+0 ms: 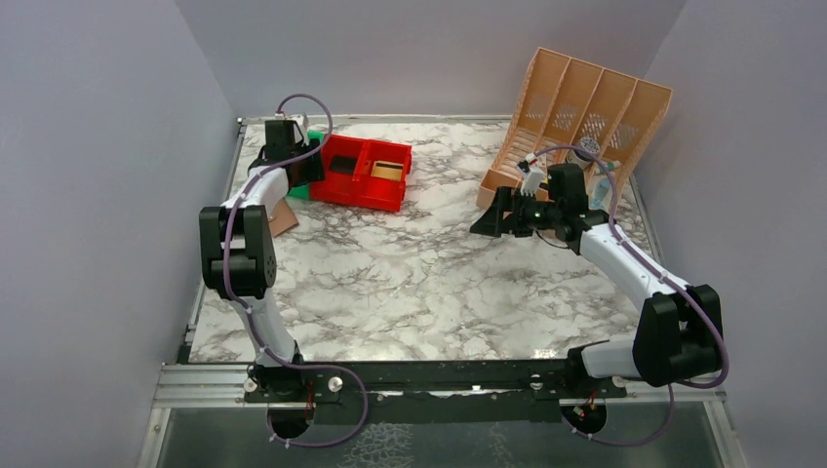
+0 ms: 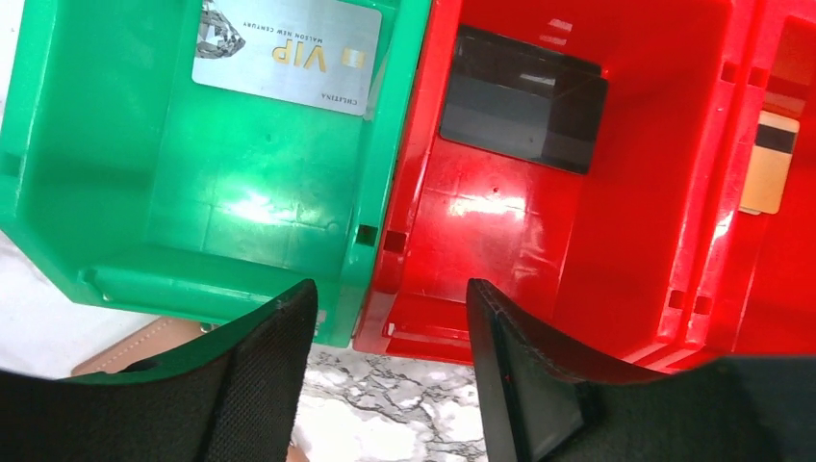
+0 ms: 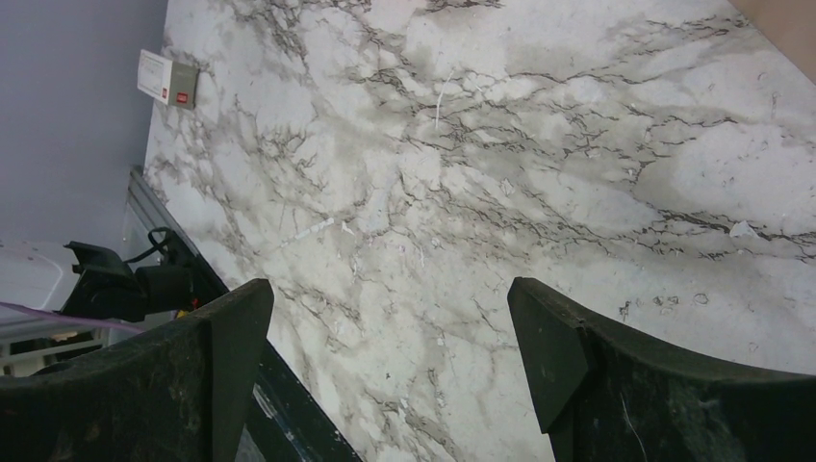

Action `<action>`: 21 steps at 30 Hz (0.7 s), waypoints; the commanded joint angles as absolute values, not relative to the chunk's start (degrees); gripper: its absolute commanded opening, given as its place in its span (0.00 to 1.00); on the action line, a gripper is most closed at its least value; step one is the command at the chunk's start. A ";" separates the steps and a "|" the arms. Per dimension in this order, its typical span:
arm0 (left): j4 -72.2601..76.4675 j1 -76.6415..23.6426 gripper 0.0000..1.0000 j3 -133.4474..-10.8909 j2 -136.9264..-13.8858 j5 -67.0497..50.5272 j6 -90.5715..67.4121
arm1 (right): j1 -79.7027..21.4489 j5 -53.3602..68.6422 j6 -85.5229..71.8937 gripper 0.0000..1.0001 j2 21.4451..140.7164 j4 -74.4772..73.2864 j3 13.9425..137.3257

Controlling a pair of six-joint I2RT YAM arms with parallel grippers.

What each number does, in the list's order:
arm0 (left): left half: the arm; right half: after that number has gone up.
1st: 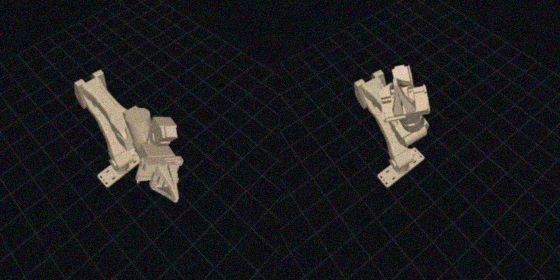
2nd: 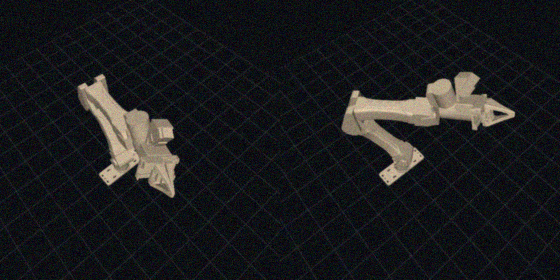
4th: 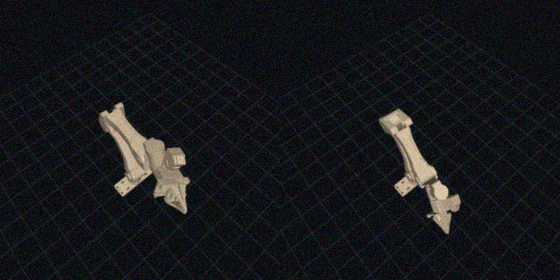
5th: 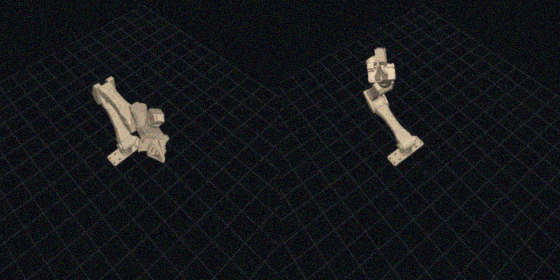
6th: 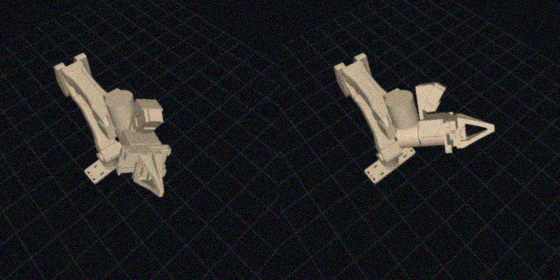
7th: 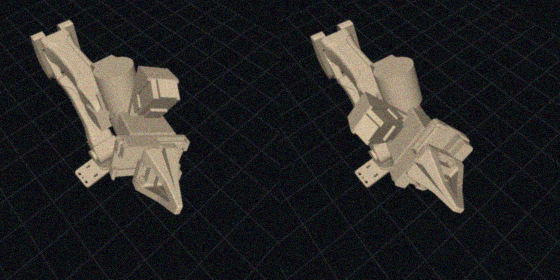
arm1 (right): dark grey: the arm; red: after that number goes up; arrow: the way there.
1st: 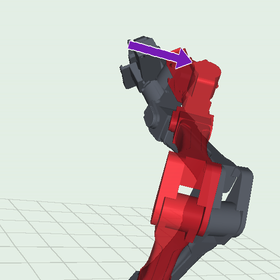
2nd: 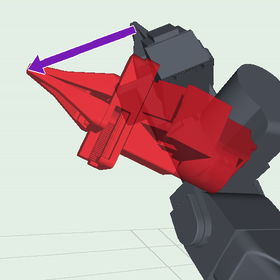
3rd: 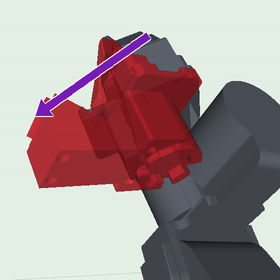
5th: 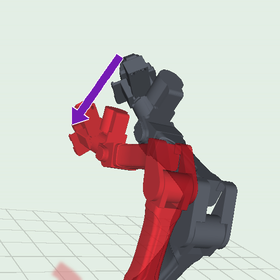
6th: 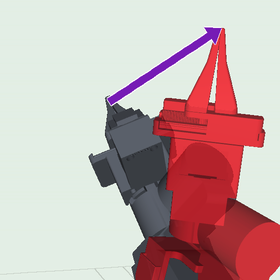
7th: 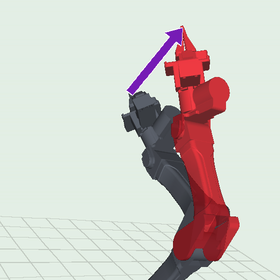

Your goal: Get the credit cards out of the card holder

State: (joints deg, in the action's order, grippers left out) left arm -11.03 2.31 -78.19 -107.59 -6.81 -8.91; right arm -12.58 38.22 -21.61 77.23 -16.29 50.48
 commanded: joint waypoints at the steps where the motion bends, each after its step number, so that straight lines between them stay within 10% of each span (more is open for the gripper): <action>1: -11.95 1.51 0.58 -81.84 -109.63 -3.14 -5.06 | -12.39 36.58 -20.70 0.96 77.68 -17.36 52.25; 21: -16.80 -6.13 0.29 -85.28 -112.22 4.13 -1.45 | -12.39 35.42 -19.29 0.96 78.35 -18.90 52.43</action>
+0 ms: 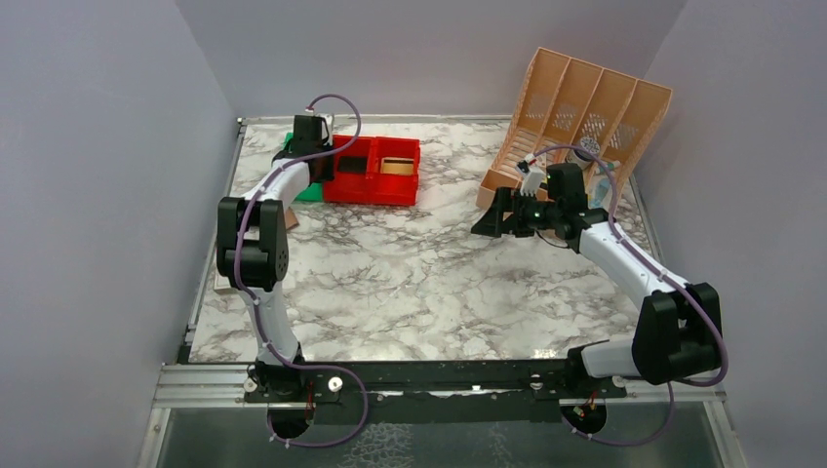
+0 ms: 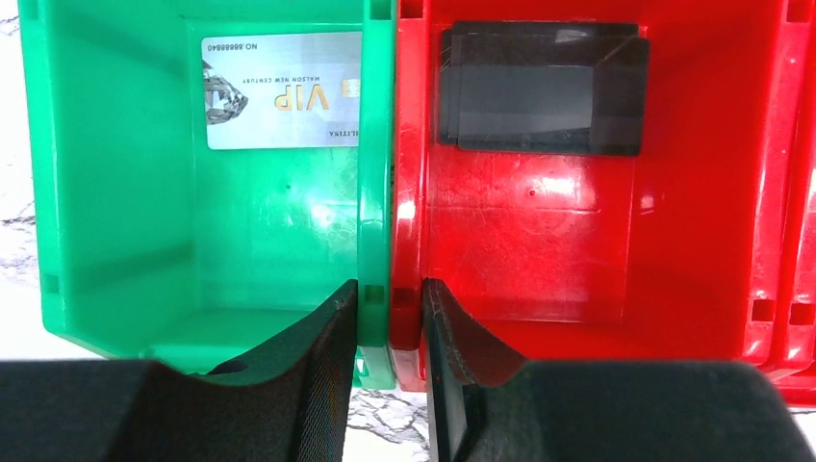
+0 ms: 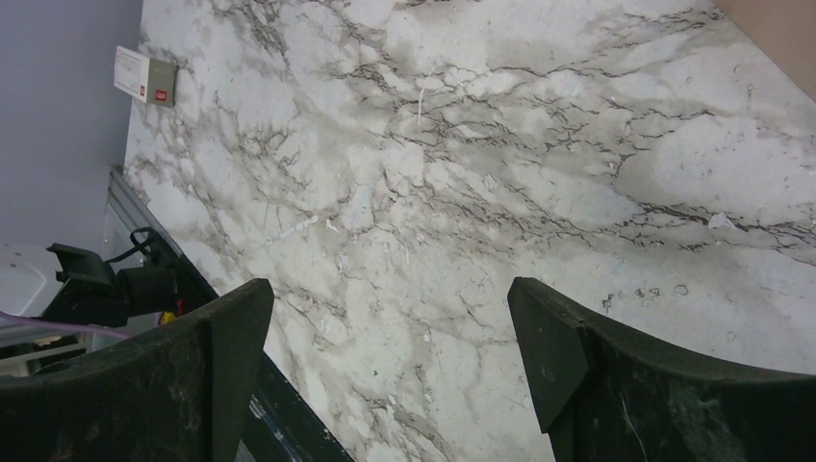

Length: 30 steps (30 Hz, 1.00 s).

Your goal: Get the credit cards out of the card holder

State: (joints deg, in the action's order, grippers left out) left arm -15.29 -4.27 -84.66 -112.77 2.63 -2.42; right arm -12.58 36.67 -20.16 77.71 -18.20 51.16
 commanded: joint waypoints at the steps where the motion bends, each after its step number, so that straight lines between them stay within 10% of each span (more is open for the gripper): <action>1: -16.94 -6.68 0.28 -85.00 -112.11 4.13 -1.53 | -12.39 35.42 -19.25 0.96 78.39 -18.92 52.43; 30: -23.00 -22.94 0.24 -65.49 -101.86 12.00 -21.25 | -12.39 25.00 -20.71 0.96 75.06 -20.74 52.13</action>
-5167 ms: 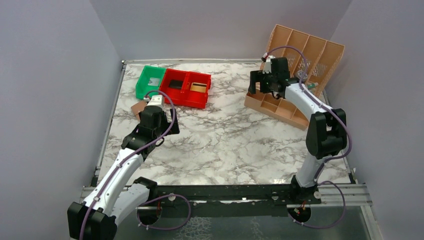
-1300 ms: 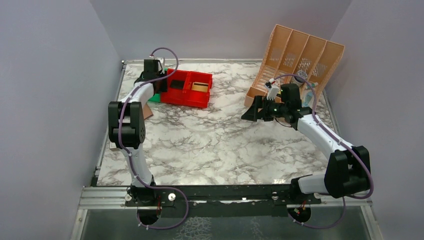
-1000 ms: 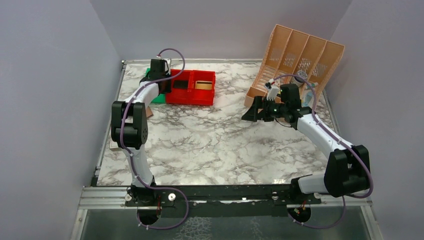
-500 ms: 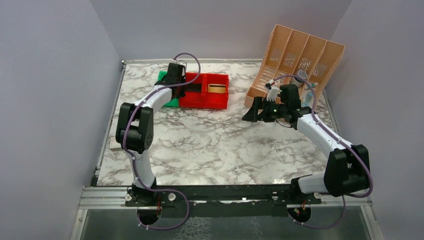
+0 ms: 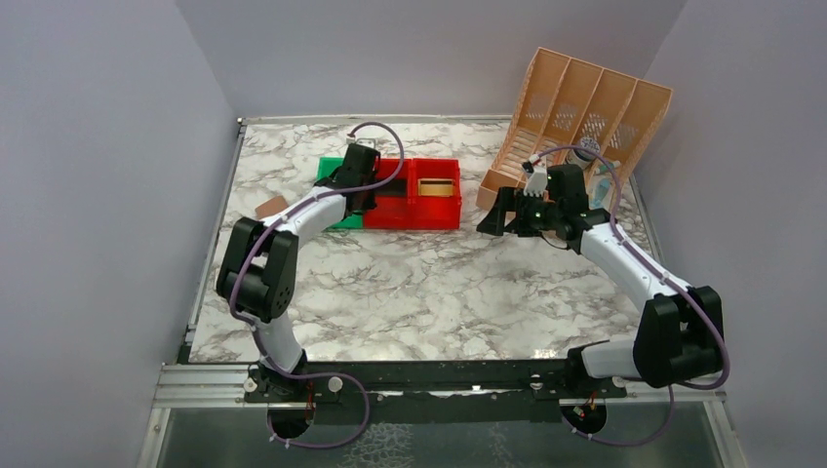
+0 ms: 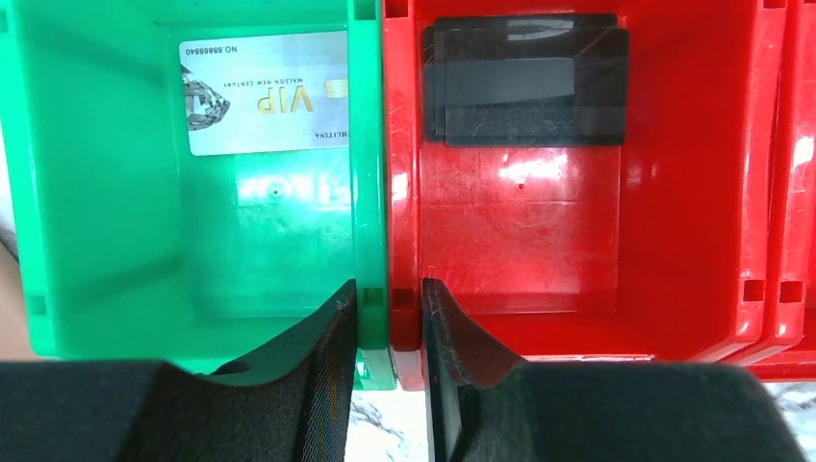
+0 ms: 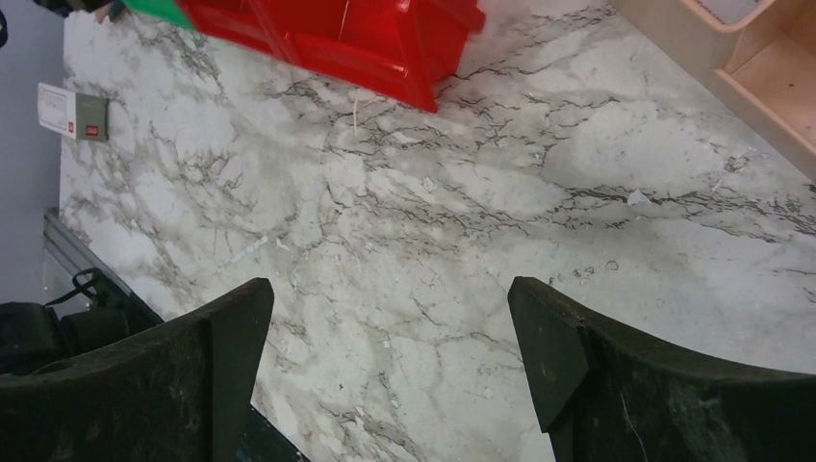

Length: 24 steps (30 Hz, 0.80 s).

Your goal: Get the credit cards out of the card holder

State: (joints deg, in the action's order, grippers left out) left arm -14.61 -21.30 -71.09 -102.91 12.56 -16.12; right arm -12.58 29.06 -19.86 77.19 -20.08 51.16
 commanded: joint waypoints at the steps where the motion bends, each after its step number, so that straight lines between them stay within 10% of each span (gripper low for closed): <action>1: -22.97 -23.26 0.24 -64.44 -101.07 12.10 -22.04 | -12.39 24.52 -21.00 0.96 74.76 -20.74 52.05; 24: -20.48 -35.26 0.25 -49.84 -88.99 11.34 -36.24 | -12.39 19.29 -26.34 0.97 70.12 -19.44 50.50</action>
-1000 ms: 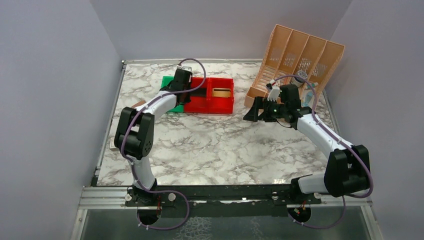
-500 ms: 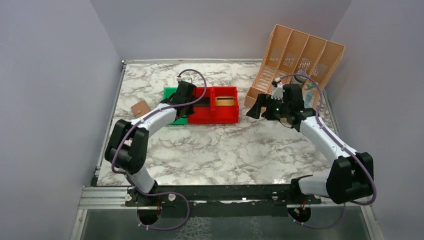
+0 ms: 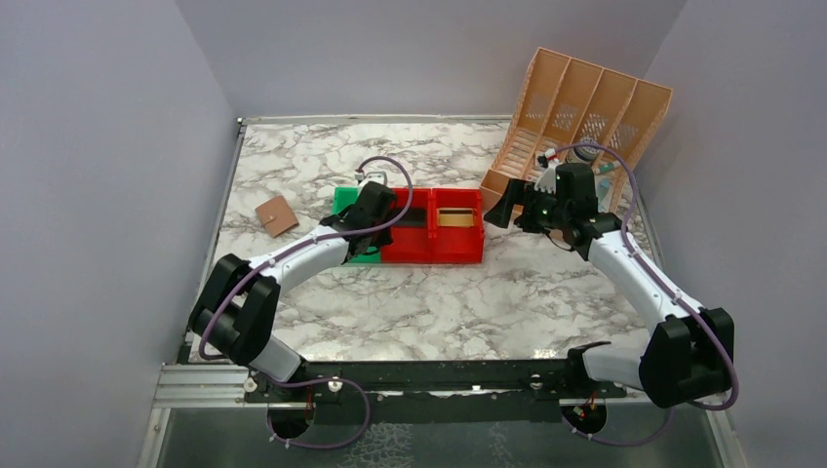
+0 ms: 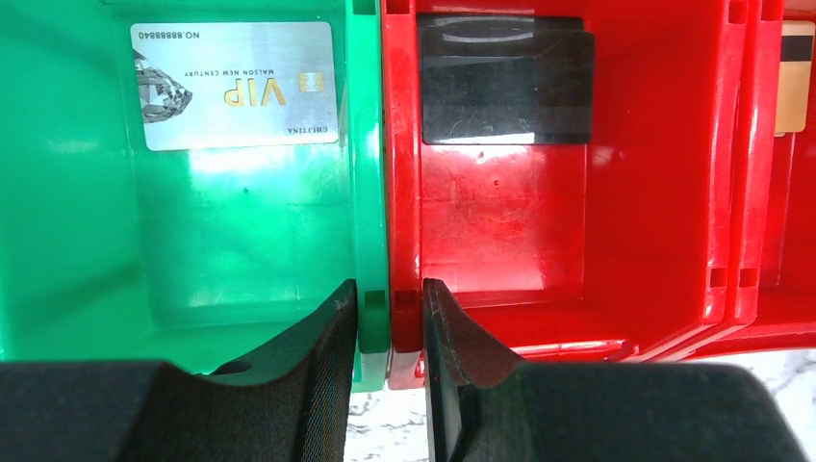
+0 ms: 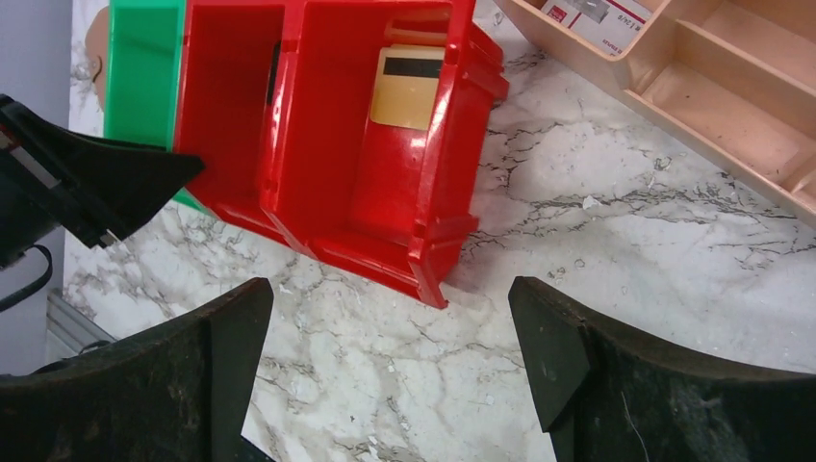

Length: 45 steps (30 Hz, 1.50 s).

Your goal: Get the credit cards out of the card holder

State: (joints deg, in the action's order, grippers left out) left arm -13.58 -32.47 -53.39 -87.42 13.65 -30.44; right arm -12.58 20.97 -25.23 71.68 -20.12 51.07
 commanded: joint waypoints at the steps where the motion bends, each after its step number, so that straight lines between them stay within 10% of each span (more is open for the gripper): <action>1: -20.52 -35.76 0.25 -49.76 -89.00 11.60 -36.80 | -12.39 19.26 -26.36 0.97 70.06 -19.47 50.50; 23: -24.72 -32.24 0.84 -58.99 -77.63 20.27 -30.45 | -12.39 19.94 -23.93 0.99 67.00 -18.99 50.03; 45: -23.40 11.09 0.86 -79.91 -106.63 -0.45 -28.06 | -12.39 19.03 -21.86 0.99 63.96 -19.79 49.39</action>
